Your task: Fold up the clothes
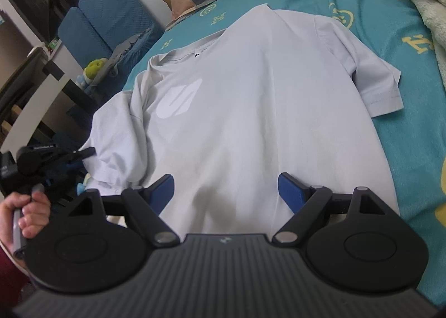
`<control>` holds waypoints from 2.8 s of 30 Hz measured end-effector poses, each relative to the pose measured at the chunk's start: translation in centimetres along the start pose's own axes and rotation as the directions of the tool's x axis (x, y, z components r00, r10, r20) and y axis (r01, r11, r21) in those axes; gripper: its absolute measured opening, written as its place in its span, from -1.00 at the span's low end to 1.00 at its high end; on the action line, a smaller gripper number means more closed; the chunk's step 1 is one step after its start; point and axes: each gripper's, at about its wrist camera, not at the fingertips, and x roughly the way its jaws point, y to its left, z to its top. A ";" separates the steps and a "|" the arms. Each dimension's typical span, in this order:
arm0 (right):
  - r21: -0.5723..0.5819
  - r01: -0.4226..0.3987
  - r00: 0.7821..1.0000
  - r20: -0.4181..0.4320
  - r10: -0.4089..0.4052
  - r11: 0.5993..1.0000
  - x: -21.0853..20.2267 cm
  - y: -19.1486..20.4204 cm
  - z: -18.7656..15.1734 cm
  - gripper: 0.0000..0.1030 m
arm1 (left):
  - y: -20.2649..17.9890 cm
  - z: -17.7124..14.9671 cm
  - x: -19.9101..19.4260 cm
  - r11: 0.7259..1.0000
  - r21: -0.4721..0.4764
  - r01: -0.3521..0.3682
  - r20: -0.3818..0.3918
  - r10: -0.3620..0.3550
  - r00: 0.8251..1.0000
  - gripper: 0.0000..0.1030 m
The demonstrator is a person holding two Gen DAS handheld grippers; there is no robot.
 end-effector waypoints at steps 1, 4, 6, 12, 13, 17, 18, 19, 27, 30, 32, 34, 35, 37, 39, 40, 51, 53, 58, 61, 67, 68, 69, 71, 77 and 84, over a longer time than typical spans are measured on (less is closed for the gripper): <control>-0.003 0.002 1.000 0.003 -0.002 1.000 0.0 0.0 0.0 0.61 | -0.3 0.5 0.0 1.000 0.014 0.001 0.018 -0.001 1.000 -0.92; -0.016 0.014 1.000 0.011 -0.014 1.000 0.0 0.0 0.0 0.61 | -1.2 2.1 -0.1 0.998 0.056 0.003 0.071 -0.007 0.997 -0.92; -0.031 0.024 1.000 0.016 -0.024 0.999 0.1 0.1 0.0 0.62 | -1.7 3.2 -0.1 0.996 0.084 0.003 0.106 -0.012 0.994 -0.93; -0.057 0.030 0.999 0.029 -0.029 0.998 0.5 0.3 0.1 0.62 | -2.7 10.2 1.4 0.969 0.168 -0.179 0.196 0.145 0.970 -0.93; -0.062 0.030 0.999 0.032 -0.028 0.998 0.7 0.4 0.1 0.62 | -2.8 11.6 1.7 0.959 0.180 -0.219 0.211 0.180 0.961 -0.93; -0.092 0.032 0.999 0.046 -0.028 0.995 1.3 0.4 0.3 0.62 | -1.8 15.1 4.5 0.895 0.220 -0.387 0.226 0.339 0.913 -0.92; -0.099 0.033 0.998 0.050 -0.028 0.995 1.5 0.4 0.4 0.62 | -1.0 15.2 5.4 0.882 0.228 -0.413 0.213 0.369 0.905 -0.92; -0.106 0.033 0.998 0.053 -0.028 0.994 1.7 0.4 0.4 0.62 | -0.3 15.3 6.3 0.867 0.236 -0.439 0.201 0.398 0.895 -0.92; -0.141 0.031 0.997 0.078 -0.020 0.989 2.2 0.4 0.6 0.62 | 5.2 12.5 6.4 0.930 0.046 -0.364 0.065 0.361 0.930 -0.29; -0.128 0.027 0.997 0.075 -0.017 0.991 2.0 0.3 0.6 0.61 | 6.7 10.2 3.2 0.959 -0.067 -0.275 0.056 0.279 0.959 0.07; -0.116 0.024 0.997 0.072 -0.016 0.993 1.8 0.2 0.7 0.61 | 8.1 8.1 1.0 0.965 -0.174 -0.196 0.036 0.205 0.978 0.14; -0.096 0.020 0.998 0.065 -0.014 0.995 1.5 0.1 0.7 0.61 | 9.7 6.3 -0.3 0.947 -0.289 -0.138 -0.013 0.140 0.990 0.22; -0.083 0.017 0.998 0.061 -0.012 0.996 1.4 0.1 0.7 0.61 | 10.2 5.3 -0.6 0.930 -0.346 -0.121 -0.050 0.111 0.993 0.22; -0.065 0.011 0.998 0.055 -0.007 0.998 1.0 0.0 0.6 0.62 | 10.6 4.1 -0.6 0.903 -0.417 -0.102 -0.108 0.062 0.992 0.22; -0.062 0.006 0.999 0.051 -0.003 0.998 0.6 0.1 0.4 0.62 | 10.5 3.3 0.0 0.894 -0.440 -0.087 -0.138 0.029 0.990 0.22; -0.064 0.008 0.999 0.050 -0.004 0.998 0.5 0.1 0.3 0.62 | 10.4 3.0 0.3 0.895 -0.440 -0.076 -0.136 0.017 0.991 0.22; -0.085 0.018 0.999 0.049 -0.014 0.996 1.0 0.1 0.4 0.62 | 8.5 4.3 0.5 0.929 -0.329 -0.168 0.067 0.201 0.977 -0.90; -0.089 0.019 0.999 0.051 -0.015 0.996 1.1 0.0 0.4 0.62 | 7.8 5.2 0.4 0.933 -0.242 -0.266 0.065 0.289 0.955 -0.90; -0.095 0.021 0.998 0.053 -0.016 0.995 1.4 0.0 0.6 0.61 | 7.9 4.7 2.8 0.918 -0.093 -0.386 -0.009 0.387 0.922 -0.81; -0.085 0.020 0.998 0.060 -0.015 0.996 1.2 -0.1 0.9 0.62 | 6.8 4.1 2.2 0.917 -0.019 -0.399 -0.005 0.399 0.917 -0.60; -0.062 0.016 0.993 0.119 -0.008 0.998 -0.7 -0.3 1.9 0.62 | 0.7 1.7 -2.1 0.871 0.260 -0.417 0.113 0.401 0.909 -0.06; -0.061 0.016 0.991 0.133 -0.008 0.998 -1.2 -0.4 2.1 0.62 | -0.4 0.9 -2.9 0.872 0.280 -0.401 0.114 0.385 0.916 -0.04; -0.062 0.021 0.988 0.151 -0.011 0.998 -1.7 -0.4 2.3 0.62 | -1.4 0.1 -3.6 0.873 0.300 -0.385 0.115 0.368 0.923 0.00; -0.065 0.042 0.981 0.191 -0.029 0.997 -2.8 -0.7 3.0 0.62 | -3.5 -1.7 -5.1 0.872 0.341 -0.350 0.114 0.331 0.937 0.01; -0.020 0.160 0.946 0.287 -0.148 0.987 -5.4 -3.6 5.7 0.58 | -8.0 -9.5 -7.1 0.879 0.415 -0.233 0.064 0.228 0.972 0.15; 0.068 0.280 0.927 0.241 -0.288 0.958 -2.9 -9.0 9.2 0.23 | -11.6 -17.5 -7.8 0.859 0.495 -0.130 0.005 0.146 0.989 0.15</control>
